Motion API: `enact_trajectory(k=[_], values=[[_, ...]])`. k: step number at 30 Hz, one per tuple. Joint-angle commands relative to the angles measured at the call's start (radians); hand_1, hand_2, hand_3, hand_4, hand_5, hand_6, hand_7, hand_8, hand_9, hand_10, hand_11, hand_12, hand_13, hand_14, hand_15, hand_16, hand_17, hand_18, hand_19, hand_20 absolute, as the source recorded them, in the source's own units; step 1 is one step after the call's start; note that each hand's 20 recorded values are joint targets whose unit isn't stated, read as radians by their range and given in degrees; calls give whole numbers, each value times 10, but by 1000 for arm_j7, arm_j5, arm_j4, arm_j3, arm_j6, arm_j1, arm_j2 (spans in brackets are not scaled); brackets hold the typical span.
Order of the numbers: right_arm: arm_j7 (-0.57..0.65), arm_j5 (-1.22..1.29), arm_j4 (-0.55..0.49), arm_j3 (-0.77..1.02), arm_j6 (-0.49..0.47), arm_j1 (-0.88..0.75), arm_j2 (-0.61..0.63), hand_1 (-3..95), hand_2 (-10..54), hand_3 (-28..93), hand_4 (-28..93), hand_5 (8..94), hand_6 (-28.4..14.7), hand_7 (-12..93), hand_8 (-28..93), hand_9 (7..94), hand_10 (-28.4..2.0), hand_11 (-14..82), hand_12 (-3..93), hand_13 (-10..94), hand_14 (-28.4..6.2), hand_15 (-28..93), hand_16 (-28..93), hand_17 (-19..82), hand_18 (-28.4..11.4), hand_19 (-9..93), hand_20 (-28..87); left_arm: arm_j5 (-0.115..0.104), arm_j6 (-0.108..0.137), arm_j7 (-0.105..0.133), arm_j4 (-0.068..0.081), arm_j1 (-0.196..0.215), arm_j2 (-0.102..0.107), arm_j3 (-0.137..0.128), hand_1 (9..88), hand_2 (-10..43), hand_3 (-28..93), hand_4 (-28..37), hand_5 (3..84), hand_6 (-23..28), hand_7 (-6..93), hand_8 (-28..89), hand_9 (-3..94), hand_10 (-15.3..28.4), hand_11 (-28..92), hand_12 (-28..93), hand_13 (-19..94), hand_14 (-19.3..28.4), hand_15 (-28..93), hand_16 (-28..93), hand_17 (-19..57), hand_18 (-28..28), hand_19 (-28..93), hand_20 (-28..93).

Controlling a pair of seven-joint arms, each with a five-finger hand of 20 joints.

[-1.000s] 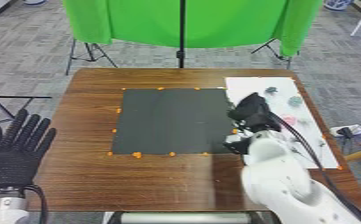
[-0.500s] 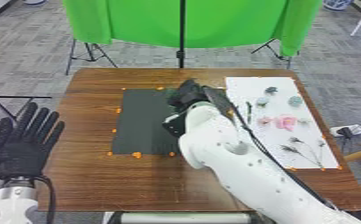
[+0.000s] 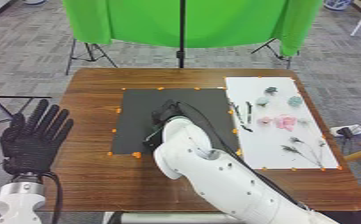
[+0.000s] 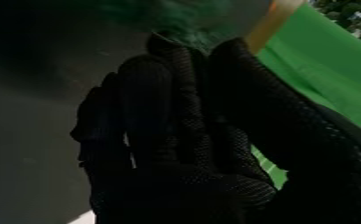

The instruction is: Arrange flowers

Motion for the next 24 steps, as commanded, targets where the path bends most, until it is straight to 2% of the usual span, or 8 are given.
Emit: enact_trajectory(k=[1,5,6,10,14,18,24], values=[[3,-6,-5,0,17,-18,7,461,-95,810,-229,562,-143,148,-105,578,-242,314,189,554,-212,751,208,305,-284,885,417,-3,5,-9,6,14,-10,2,234,118,771,-283,415,68,83,-78,344,123,109,107,259,122,185,-21,-26,112,182,141],[-27,-1,-46,-7,-3,-19,55,439,-95,808,-229,525,-159,111,-97,549,-251,271,174,539,-219,742,194,306,-284,891,410,0,-7,-1,3,25,-26,-8,234,118,771,-283,415,68,83,-78,345,122,110,107,259,124,186,-21,-27,113,182,142],[-40,-8,-60,-5,-22,-27,70,433,-95,807,-227,521,-159,109,-95,547,-252,268,174,534,-222,740,191,307,-284,893,407,1,-6,1,-4,38,-32,-17,234,117,771,-283,415,68,83,-79,345,123,110,107,259,124,186,-21,-27,113,183,142],[-75,-53,-95,-1,-41,-44,127,395,-95,804,-219,513,-163,94,-92,527,-262,215,157,527,-228,735,179,310,-284,903,401,-2,-4,11,-9,54,-43,-30,234,117,771,-283,415,68,83,-79,344,123,110,107,258,125,188,-20,-28,113,184,142],[-78,-36,-108,11,-91,-50,148,349,-42,791,-210,542,-166,78,-93,525,-265,202,158,521,-233,730,175,308,-284,906,396,-2,1,13,-14,64,-45,-34,234,117,771,-283,416,68,85,-78,344,124,112,109,257,126,191,-19,-29,114,186,142],[-82,-6,-116,18,-202,-52,147,309,12,775,-202,566,-175,52,-91,541,-277,185,158,521,-243,729,179,305,-284,910,398,-1,-1,9,-10,56,-41,-27,234,117,772,-283,416,68,87,-79,344,125,112,110,257,126,193,-19,-30,115,189,143],[-71,73,-124,25,-270,-57,124,290,40,753,-190,501,-201,28,-91,594,-279,160,156,561,-239,715,187,313,-284,912,402,1,1,0,-8,45,-32,-17,235,118,771,-283,416,68,87,-79,343,125,111,110,257,128,194,-18,-32,117,193,144]])
